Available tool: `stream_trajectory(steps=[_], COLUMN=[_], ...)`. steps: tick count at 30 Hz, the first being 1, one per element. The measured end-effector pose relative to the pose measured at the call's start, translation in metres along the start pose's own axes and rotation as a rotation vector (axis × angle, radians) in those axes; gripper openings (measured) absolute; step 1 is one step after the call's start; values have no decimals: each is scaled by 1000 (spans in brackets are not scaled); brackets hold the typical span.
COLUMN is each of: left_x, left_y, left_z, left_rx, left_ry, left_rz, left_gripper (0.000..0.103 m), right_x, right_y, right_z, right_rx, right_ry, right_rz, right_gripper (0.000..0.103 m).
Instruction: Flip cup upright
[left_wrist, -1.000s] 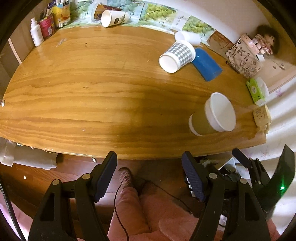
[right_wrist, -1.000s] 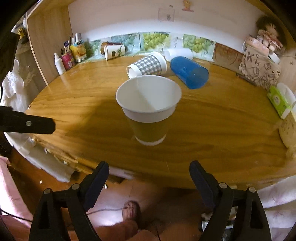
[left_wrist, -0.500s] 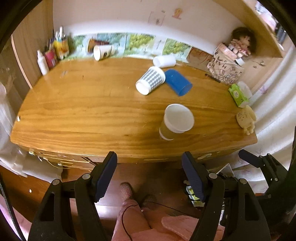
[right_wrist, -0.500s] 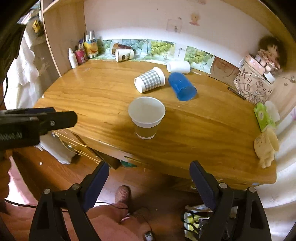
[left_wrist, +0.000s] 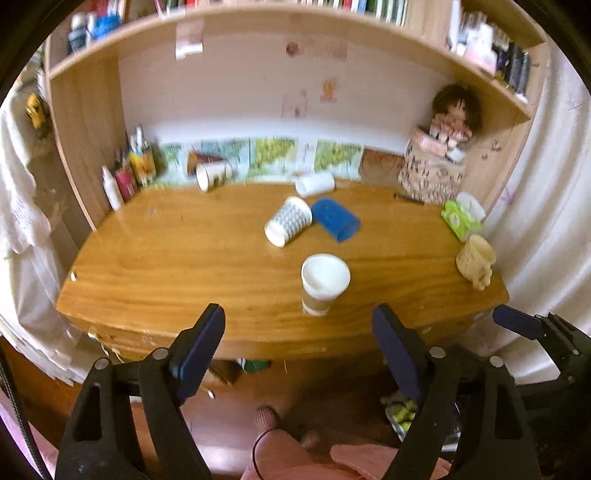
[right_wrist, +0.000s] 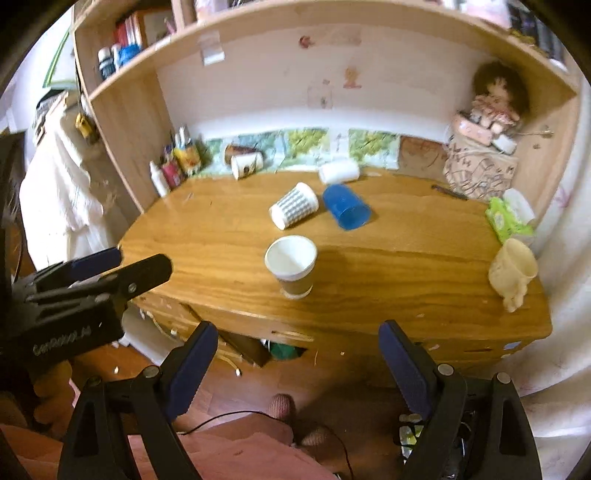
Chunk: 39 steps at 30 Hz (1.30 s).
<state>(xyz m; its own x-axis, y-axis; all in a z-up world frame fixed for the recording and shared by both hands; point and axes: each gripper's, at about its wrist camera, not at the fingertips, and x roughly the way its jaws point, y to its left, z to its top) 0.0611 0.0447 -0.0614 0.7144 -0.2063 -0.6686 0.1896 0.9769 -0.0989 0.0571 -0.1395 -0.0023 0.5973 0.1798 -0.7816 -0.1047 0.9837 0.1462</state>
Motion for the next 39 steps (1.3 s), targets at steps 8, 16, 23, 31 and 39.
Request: stream_trajectory(steps=[8,16,23,31,39], left_x=[-28,-46,-51,-50,-48], left_y=[-18,-31,-31,-30,-30], left_z=[3,4,6,6,7], left_rx=[6,40,32,29,34], left_ry=[-166,-300,-351,-357,-351], left_rz=[87,143,173,176,170], left_gripper=[87,96,103,103,103], right_x=[-31,-43,-53,-57,-58], right_y=[-12,-22,-24,-25,-25], right_z=[-4,-3,-2,0,1], right_rx=[2,5,21,35,36], right_ry=[-158,-245,-339,-390,-401], right_rz=[-58,-77,-108,-110,-105], right_gripper=[89,103,103,103,103])
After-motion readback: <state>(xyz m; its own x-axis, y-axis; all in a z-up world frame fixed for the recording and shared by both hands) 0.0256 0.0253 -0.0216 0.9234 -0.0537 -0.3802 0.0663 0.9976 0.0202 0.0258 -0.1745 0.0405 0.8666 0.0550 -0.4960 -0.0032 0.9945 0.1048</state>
